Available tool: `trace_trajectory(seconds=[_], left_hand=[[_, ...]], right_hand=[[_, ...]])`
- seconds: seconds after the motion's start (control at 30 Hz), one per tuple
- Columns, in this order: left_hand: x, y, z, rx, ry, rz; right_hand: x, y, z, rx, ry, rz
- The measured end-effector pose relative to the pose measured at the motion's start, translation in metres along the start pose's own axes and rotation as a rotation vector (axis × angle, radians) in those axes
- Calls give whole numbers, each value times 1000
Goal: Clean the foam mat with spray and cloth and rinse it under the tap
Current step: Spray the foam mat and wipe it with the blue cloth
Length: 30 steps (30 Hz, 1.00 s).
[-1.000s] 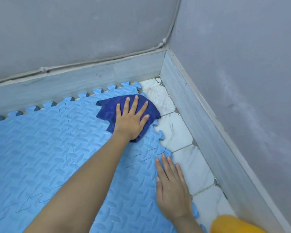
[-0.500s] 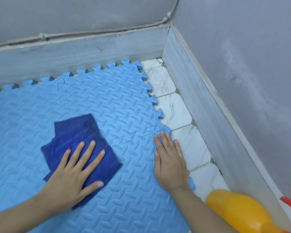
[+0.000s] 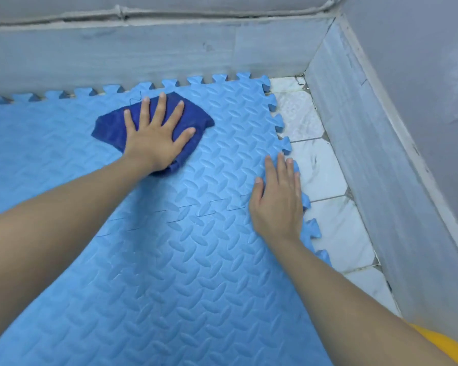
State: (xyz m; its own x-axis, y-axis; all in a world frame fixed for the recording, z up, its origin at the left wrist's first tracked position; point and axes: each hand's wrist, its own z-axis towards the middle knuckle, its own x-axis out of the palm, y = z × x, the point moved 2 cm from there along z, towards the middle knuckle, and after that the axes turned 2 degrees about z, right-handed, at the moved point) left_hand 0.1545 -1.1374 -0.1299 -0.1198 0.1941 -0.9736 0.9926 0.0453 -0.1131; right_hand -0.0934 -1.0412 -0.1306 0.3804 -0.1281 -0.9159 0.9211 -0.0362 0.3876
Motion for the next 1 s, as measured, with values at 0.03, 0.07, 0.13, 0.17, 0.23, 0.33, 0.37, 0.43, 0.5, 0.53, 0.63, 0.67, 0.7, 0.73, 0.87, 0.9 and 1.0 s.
trace_trajectory(seconds=[0.03,0.07,0.13,0.17,0.23,0.33,0.37,0.43,0.5,0.53,0.63,0.67,0.7,0.73,0.87,0.9,1.0], left_hand=[[-1,24,-7,-13,15,17],[-3,48,-21,-27,29,30],[-6,87,-69,-8,50,74],[-5,96,-99,35,58,97],[7,94,-155,160,85,128],[29,46,-200,324,55,101],[34,23,-199,385,38,81],[37,-22,-181,495,-14,52],[36,-50,-147,504,-60,-2],[33,-56,-129,476,-63,-20],[24,-39,-81,329,-57,-10],[20,-23,-70,281,-65,-1],[16,-3,-62,234,-67,1],[13,19,-55,183,-60,-6],[5,126,-63,-83,9,-63],[6,143,-76,-120,22,-72],[12,149,-150,-35,-8,1]], right_hand=[[-1,0,0,-1,0,-5],[0,1,1,-2,-1,-7],[1,2,-1,-1,0,-15],[1,2,-1,-1,3,-23],[1,3,0,1,1,-46],[1,6,1,12,5,-75],[1,7,1,12,8,-79],[2,7,1,3,6,-79],[2,5,3,-10,3,-66],[2,4,3,-10,9,-61],[1,3,3,-16,19,-46],[1,4,2,-18,19,-46],[1,3,3,-19,17,-48],[0,2,3,-19,13,-49],[-1,3,1,-22,15,-53],[-1,2,0,-24,7,-58],[0,3,0,-35,8,-89]])
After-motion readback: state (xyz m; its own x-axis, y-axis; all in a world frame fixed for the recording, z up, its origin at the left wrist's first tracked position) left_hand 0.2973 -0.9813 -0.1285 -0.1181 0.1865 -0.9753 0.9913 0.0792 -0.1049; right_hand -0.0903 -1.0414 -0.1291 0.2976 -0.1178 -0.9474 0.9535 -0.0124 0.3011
